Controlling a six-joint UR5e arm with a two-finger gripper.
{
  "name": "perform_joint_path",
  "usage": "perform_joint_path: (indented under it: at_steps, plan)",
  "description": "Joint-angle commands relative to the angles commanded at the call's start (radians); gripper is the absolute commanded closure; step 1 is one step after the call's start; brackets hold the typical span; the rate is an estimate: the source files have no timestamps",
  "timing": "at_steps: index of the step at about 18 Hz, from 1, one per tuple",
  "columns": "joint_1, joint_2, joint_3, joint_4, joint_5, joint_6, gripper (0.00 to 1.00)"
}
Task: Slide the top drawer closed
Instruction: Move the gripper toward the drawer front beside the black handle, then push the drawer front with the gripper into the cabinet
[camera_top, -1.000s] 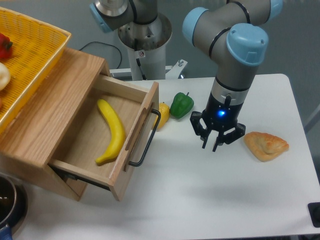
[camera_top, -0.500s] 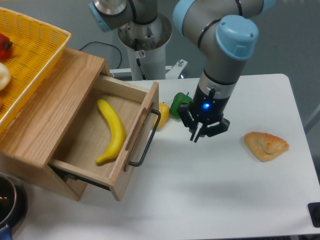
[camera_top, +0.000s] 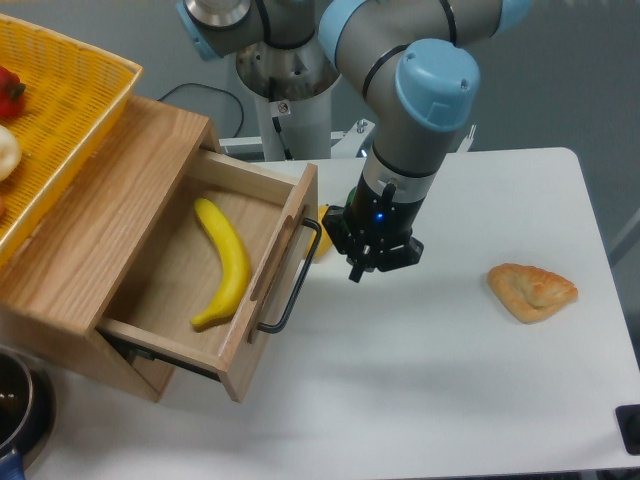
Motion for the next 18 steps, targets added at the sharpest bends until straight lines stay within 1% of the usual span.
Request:
perform_joint_path:
  at_steps: [5,11,18]
  plan:
    - [-0.035,-0.008,0.0,0.0,-0.002,-0.058,0.89]
    - [-0.055,-0.003,0.0,-0.003,-0.028,-0.074,0.89]
    - [-0.08,-0.002,-0.002,-0.003,-0.028,-0.098,0.88]
